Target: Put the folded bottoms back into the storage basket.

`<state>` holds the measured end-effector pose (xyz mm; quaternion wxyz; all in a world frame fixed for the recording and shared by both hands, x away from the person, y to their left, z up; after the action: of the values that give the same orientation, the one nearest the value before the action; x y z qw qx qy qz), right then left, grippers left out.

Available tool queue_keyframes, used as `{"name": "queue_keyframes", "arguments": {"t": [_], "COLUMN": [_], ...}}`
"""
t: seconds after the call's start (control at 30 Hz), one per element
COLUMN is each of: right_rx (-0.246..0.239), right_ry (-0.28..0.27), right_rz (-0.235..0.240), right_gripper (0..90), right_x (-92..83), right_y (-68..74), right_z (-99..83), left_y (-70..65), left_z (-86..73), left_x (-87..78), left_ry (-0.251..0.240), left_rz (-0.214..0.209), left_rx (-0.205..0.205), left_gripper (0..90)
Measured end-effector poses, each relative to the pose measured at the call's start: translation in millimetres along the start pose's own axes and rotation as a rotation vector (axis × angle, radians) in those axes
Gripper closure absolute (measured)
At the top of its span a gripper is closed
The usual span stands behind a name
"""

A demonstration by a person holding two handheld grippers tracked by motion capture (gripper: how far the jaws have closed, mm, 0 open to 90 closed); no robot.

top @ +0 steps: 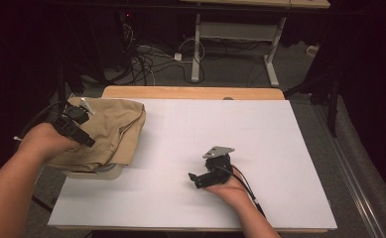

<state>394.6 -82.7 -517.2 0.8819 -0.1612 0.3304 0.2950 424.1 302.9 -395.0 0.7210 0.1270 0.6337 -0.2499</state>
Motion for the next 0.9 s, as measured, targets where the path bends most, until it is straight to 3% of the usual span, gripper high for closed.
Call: {"name": "queue_keyframes", "arguments": {"t": [0.23,0.4,0.53,0.9], "right_rx": [0.022,0.040,0.037,0.056], "right_ry": [-0.041,-0.058,-0.073,-0.128], "right_rz": [-0.039,-0.060,-0.078,-0.097], "right_gripper": [0.4,0.4,0.4,0.4], "right_x": [-33.3,-54.1,-67.1,-88.4], "right_y": [-19.3,-27.7,-30.7,-38.5], "right_z": [-29.3,-47.4,-58.7,-71.5], "left_y": [2.7,7.2,12.5,16.2], "left_z": [7.6,10.0,8.7,3.1], "left_x": [12.5,18.3,29.1,59.9], "left_ry": [-0.015,-0.047,-0.025,0.033], "left_rz": [0.005,0.033,0.052,-0.004], "left_rx": [-0.007,-0.014,-0.007,-0.024], "left_gripper": [53.8,72.7,84.2,86.1]}}
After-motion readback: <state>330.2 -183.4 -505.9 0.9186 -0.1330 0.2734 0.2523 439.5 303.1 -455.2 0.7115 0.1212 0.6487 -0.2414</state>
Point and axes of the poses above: each handheld gripper's, and its own axes: x roughly forward along the jaws, z roughly out of its top, y roughly to its left, the point moved 5 cm from there along x, roughly forward along the jaws, and after that the axes turned 11 degrees about -z, right-handed, at the moved point
